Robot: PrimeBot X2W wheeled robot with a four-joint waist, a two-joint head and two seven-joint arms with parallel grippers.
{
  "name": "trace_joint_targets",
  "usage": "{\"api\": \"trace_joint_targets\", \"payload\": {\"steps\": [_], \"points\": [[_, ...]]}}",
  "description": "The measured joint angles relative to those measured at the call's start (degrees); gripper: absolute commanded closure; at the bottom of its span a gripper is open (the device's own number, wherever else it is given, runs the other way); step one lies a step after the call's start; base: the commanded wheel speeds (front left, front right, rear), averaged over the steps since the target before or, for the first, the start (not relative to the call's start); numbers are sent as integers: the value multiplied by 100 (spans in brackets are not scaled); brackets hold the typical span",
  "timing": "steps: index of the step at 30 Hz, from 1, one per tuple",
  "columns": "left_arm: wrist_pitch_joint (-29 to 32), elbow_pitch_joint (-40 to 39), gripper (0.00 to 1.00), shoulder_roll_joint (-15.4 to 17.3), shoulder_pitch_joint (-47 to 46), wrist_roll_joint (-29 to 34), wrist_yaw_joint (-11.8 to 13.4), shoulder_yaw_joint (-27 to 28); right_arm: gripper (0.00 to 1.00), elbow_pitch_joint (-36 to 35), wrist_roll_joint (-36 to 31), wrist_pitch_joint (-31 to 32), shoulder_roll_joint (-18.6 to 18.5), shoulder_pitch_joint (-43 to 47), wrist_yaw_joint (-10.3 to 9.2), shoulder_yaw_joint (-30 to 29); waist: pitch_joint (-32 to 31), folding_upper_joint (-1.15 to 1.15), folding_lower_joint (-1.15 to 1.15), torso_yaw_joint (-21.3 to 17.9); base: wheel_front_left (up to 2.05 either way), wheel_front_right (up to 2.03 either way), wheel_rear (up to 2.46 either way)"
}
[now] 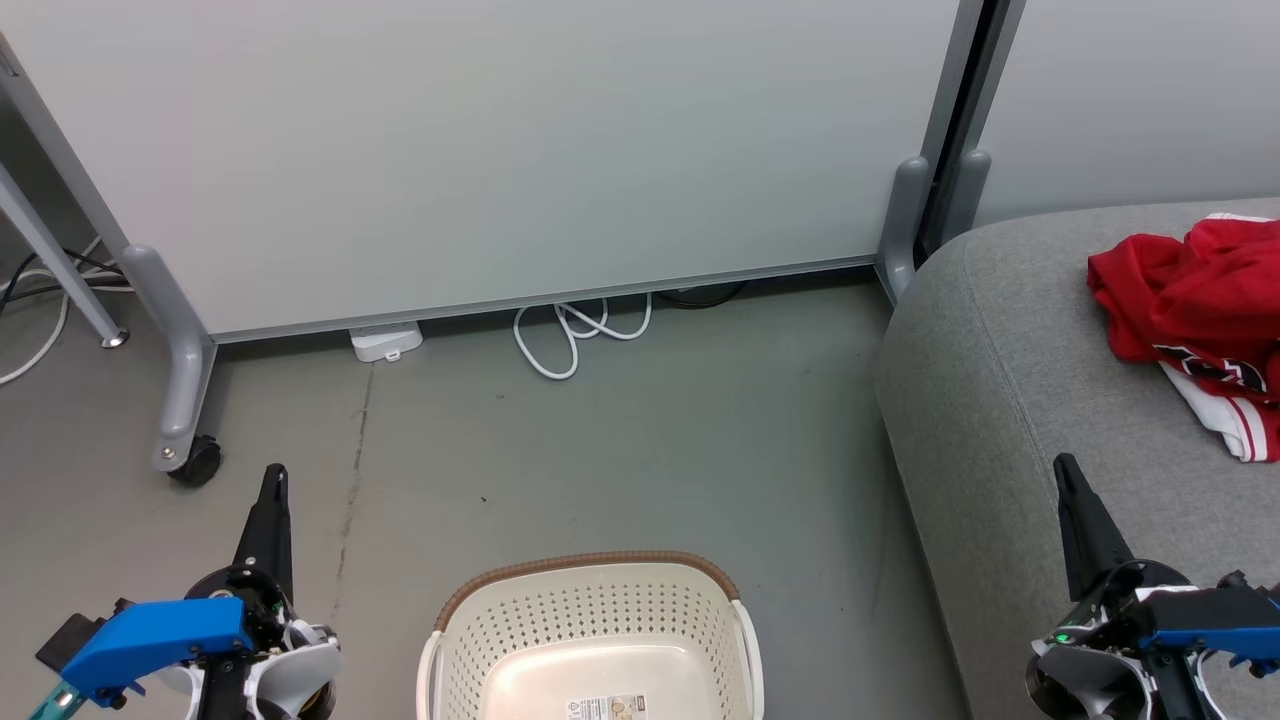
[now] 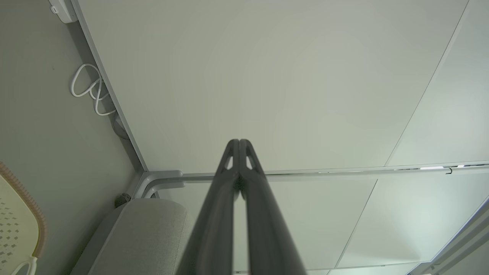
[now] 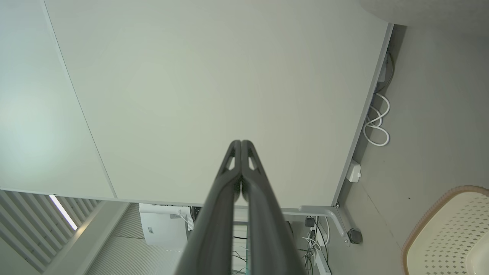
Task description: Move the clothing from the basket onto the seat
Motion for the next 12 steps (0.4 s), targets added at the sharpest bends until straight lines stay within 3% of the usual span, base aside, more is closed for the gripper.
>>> {"api": "trace_joint_targets", "payload": {"steps": [12], "points": [[0,0,100,0,0,0,0,0,100,0,0,0,0,-1,0,0,0,0,0,0,0,0,0]]}}
